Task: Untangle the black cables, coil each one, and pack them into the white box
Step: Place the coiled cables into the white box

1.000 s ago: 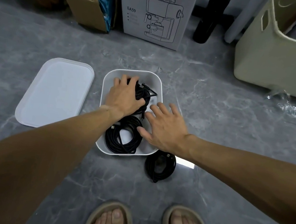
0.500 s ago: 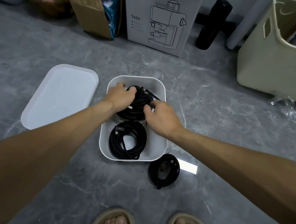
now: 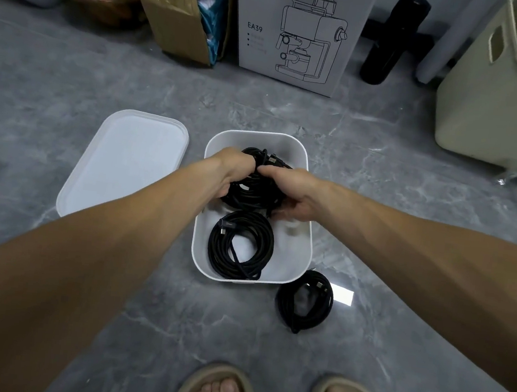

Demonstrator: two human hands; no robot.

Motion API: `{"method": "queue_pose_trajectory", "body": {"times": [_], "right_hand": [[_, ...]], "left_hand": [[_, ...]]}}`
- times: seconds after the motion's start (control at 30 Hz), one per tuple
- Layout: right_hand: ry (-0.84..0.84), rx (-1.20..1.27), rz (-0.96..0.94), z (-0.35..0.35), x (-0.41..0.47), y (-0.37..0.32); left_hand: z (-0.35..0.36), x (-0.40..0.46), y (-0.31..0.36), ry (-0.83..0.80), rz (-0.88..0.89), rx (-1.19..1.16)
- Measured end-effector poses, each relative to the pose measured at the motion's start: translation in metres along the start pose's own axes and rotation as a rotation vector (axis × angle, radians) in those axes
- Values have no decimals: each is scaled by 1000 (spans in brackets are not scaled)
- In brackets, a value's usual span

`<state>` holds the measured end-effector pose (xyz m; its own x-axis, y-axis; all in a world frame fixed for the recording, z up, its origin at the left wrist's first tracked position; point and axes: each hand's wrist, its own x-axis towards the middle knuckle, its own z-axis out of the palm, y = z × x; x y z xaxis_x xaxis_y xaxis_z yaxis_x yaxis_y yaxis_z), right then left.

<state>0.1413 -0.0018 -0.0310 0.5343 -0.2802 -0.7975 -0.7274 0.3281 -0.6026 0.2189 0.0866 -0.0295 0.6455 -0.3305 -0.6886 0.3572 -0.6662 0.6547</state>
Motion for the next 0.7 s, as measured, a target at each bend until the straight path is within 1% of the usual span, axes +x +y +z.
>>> {"method": "queue_pose_trajectory", "body": {"times": [0.13,0.33,0.47,0.53,0.6,0.7], "right_hand": [[18,39,-49,2,0,3],[53,114,-111,2,3,1],[7,176,-104,3,7,2],[-13,188,-90,2,10,4],[-26,184,-74,4,15,6],[-12,55,-67,11,21,9]], "left_hand": [[-1,4,-4,56,31,26],[-2,12,-7,56,74,26],[0,18,-12,72,123,50],[1,20,-14,77,156,108],[2,24,-18,97,194,221],[4,30,-29,118,210,372]]}}
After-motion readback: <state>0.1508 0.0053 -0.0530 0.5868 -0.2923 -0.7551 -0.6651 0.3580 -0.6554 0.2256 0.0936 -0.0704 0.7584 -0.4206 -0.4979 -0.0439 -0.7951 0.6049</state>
